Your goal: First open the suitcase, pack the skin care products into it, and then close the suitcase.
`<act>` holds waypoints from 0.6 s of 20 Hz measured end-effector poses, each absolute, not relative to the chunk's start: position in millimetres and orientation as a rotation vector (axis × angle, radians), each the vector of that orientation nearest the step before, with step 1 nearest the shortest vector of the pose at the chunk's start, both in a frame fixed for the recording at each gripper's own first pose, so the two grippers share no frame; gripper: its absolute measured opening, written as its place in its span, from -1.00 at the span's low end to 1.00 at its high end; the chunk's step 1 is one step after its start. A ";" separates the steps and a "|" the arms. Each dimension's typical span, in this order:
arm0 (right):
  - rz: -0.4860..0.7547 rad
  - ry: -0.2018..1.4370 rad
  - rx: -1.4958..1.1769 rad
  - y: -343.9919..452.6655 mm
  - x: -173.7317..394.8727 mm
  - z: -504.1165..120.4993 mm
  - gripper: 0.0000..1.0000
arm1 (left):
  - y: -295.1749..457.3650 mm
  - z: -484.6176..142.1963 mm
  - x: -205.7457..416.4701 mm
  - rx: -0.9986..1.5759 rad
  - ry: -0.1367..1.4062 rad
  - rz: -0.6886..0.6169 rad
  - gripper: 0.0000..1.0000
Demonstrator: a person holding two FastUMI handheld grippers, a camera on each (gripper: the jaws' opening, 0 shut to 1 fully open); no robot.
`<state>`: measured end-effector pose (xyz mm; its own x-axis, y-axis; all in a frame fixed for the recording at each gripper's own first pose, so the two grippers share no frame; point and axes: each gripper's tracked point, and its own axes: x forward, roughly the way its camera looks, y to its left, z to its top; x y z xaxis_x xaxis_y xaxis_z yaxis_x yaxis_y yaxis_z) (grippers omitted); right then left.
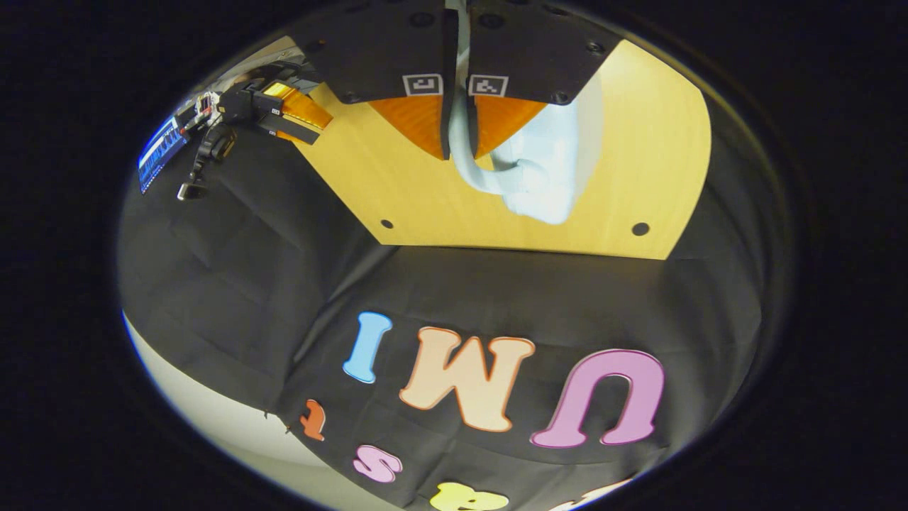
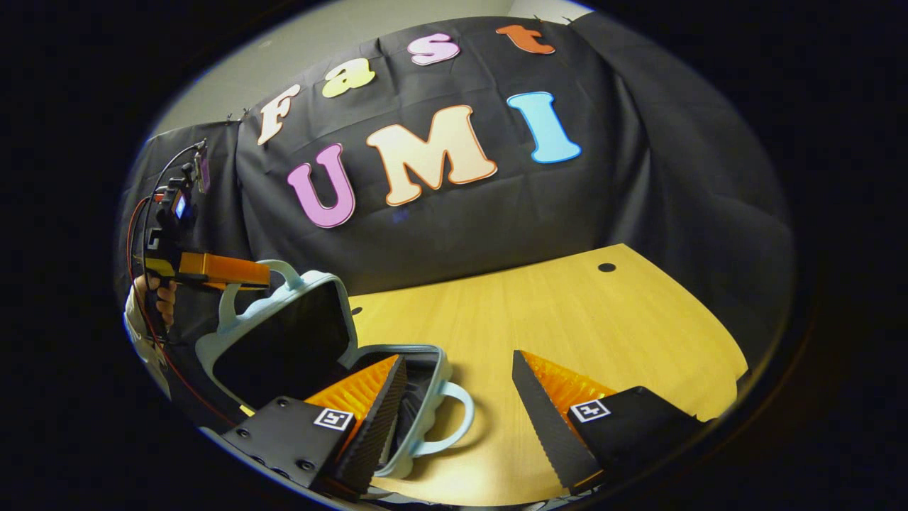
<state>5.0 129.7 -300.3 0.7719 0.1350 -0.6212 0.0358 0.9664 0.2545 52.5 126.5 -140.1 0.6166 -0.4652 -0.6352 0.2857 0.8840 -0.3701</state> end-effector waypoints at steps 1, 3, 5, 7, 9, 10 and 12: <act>0.045 0.687 0.258 123.2 2.6 -298.7 0.90 | 116.3 -146.2 50.6 -0.234 0.811 -0.453 -1.00; 0.030 0.686 0.251 111.8 -4.5 -296.2 0.90 | 92.0 -157.4 47.5 -0.229 0.823 -0.482 -1.00; 0.021 0.690 0.246 101.4 -9.9 -294.7 0.90 | 70.6 -170.9 39.9 -0.229 0.852 -0.503 -1.00; 0.012 0.694 0.237 89.7 -15.4 -293.9 0.90 | 52.8 -185.6 33.9 -0.224 0.870 -0.513 -1.00; 0.002 0.699 0.231 78.7 -21.0 -293.6 0.90 | 38.5 -204.6 26.8 -0.196 0.906 -0.517 -1.00; -0.004 0.703 0.227 72.6 -24.4 -294.2 0.90 | 29.3 -214.1 25.6 -0.181 0.912 -0.516 -1.00; -0.020 0.704 0.219 58.7 -29.6 -291.8 0.90 | 16.6 -228.3 20.3 -0.159 0.930 -0.518 -0.95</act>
